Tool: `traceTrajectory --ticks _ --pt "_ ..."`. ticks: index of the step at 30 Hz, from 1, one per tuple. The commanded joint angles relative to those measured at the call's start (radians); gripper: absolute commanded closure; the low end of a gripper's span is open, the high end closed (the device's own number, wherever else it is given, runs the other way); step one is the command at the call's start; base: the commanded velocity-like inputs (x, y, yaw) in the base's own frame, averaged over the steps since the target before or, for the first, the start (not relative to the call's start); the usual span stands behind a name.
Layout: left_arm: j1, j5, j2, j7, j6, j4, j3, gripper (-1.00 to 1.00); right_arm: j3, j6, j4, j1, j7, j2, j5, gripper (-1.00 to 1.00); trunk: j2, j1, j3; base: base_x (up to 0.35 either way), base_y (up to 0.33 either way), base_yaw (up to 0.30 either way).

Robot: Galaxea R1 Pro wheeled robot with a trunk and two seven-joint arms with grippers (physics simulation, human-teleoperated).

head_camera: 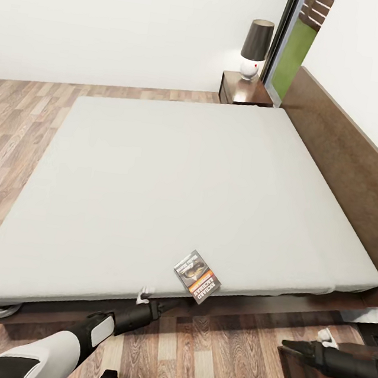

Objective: In the bedroom, move the book from the bed onto either nightstand, and place the two sandals side by side next to the bed.

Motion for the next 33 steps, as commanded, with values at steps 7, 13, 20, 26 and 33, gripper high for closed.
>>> traceTrajectory --ticks 7,13,20,26,33 --pt "0.0 0.0 -0.002 -0.003 0.01 0.0 0.005 -1.0 -0.293 0.055 -0.261 -0.001 0.01 0.003 0.003 -1.0 -0.001 0.0 -0.001 0.0 0.0 0.0" --pt "0.0 -0.001 -0.003 0.001 0.01 0.0 0.005 -1.0 -0.335 0.05 -0.397 -0.001 0.01 0.009 0.008 -1.0 -0.001 0.0 -0.001 0.0 0.0 0.0" --pt "0.0 -0.003 -0.003 0.003 0.01 -0.001 0.005 -1.0 -0.34 0.019 -0.435 -0.001 0.009 0.011 0.013 -1.0 -0.001 0.0 -0.001 0.0 0.0 0.0" --pt "0.0 -0.003 -0.003 0.006 0.01 0.0 0.005 -1.0 -0.341 0.007 -0.434 -0.001 0.009 0.011 0.021 -1.0 -0.001 0.0 -0.001 0.0 0.0 0.0" --pt "0.0 -0.001 -0.004 0.006 0.01 0.0 0.004 -1.0 -0.34 0.006 -0.433 -0.001 0.008 0.011 0.022 -1.0 -0.001 0.0 -0.001 0.0 0.0 0.0"
